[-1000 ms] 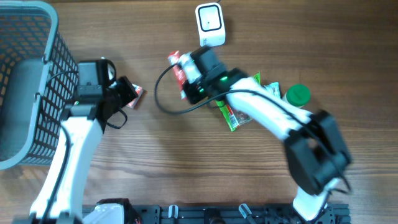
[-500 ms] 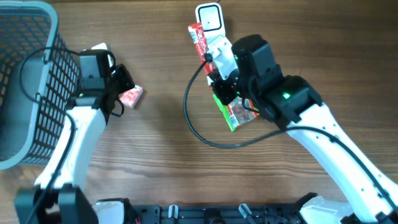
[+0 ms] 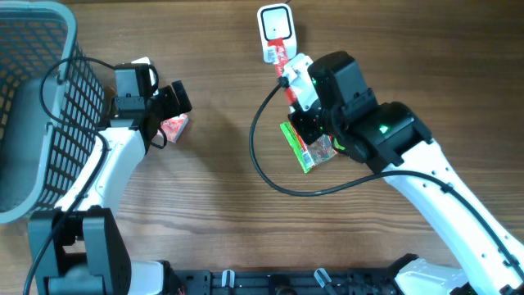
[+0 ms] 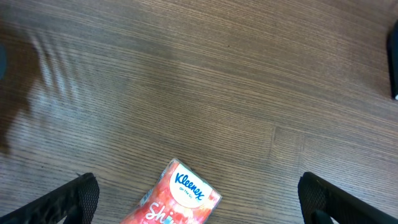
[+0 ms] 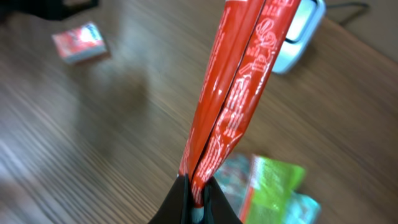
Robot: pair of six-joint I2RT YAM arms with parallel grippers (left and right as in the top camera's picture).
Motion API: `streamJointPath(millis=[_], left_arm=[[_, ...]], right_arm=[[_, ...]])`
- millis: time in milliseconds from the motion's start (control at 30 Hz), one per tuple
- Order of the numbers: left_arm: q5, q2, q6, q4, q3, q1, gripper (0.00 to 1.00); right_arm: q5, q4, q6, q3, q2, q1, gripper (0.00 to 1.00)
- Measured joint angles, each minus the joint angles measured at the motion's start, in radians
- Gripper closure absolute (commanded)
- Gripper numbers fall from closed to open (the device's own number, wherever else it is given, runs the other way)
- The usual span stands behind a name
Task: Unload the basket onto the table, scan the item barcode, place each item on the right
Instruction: 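Lift the red packet up to the white scanner with the right gripper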
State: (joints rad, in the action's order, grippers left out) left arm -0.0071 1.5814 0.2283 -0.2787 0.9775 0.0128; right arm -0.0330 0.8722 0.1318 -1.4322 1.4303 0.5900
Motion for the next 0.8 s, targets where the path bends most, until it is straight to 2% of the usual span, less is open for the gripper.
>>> streamJointPath(millis=[167, 333, 500, 600, 800], left_arm=[[0.000, 0.000, 0.000, 0.000, 0.000, 0.000, 0.00], [0.000, 0.000, 0.000, 0.000, 0.000, 0.000, 0.00], [0.000, 0.000, 0.000, 0.000, 0.000, 0.000, 0.00], [0.000, 0.000, 0.000, 0.000, 0.000, 0.000, 0.00], [0.000, 0.000, 0.000, 0.000, 0.000, 0.000, 0.00]], right_arm=[[-0.181, 0.097, 0.038, -0.189, 0.006, 0.000, 0.96], [-0.347, 0.117, 0.152, -0.378, 0.080, 0.000, 0.96], [-0.571, -0.027, 0.374, -0.389, 0.286, 0.001, 0.96], [-0.693, -0.107, 0.459, -0.389, 0.397, 0.001, 0.96], [-0.814, -0.304, 0.632, -0.388, 0.593, 0.001, 0.96]])
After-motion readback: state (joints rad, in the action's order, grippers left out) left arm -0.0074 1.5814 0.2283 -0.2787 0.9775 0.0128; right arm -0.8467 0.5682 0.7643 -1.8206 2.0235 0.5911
